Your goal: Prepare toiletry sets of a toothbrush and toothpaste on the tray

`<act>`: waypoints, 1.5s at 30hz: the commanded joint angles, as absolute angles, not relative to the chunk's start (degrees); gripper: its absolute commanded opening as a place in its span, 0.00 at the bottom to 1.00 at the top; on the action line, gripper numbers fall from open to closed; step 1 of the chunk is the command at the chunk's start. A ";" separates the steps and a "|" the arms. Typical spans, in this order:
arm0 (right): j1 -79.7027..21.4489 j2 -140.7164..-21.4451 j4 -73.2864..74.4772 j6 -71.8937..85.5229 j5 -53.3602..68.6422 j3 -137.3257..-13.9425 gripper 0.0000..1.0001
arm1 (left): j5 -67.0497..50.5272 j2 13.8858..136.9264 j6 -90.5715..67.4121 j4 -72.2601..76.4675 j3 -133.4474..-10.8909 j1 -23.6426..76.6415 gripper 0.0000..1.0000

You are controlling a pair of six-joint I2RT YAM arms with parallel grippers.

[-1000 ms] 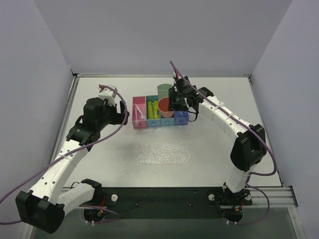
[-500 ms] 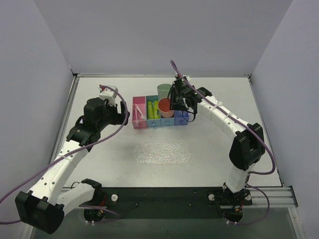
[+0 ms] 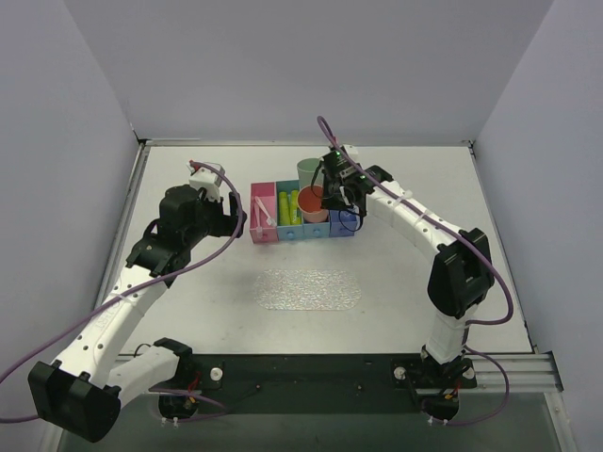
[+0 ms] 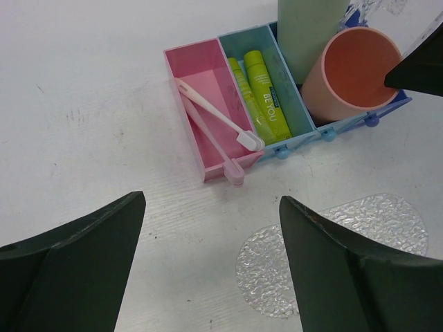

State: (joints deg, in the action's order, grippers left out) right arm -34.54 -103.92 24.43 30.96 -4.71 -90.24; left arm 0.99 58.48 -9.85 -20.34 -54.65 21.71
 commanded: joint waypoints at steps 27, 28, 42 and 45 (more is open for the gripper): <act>-35.77 -95.73 21.71 33.84 -5.36 -91.23 0.00 | 4.48 52.66 -9.41 -16.53 -53.44 22.32 0.88; -35.77 -95.02 21.62 33.66 -5.36 -90.97 0.00 | 5.44 52.30 -9.40 -16.09 -52.92 22.32 0.88; -35.77 -83.59 28.20 25.50 5.53 -89.11 0.00 | 11.78 38.42 -6.86 -9.85 -45.62 22.32 0.89; -35.77 -82.62 32.95 24.08 7.38 -89.47 0.00 | 11.69 36.83 -6.15 -8.88 -44.74 22.32 0.90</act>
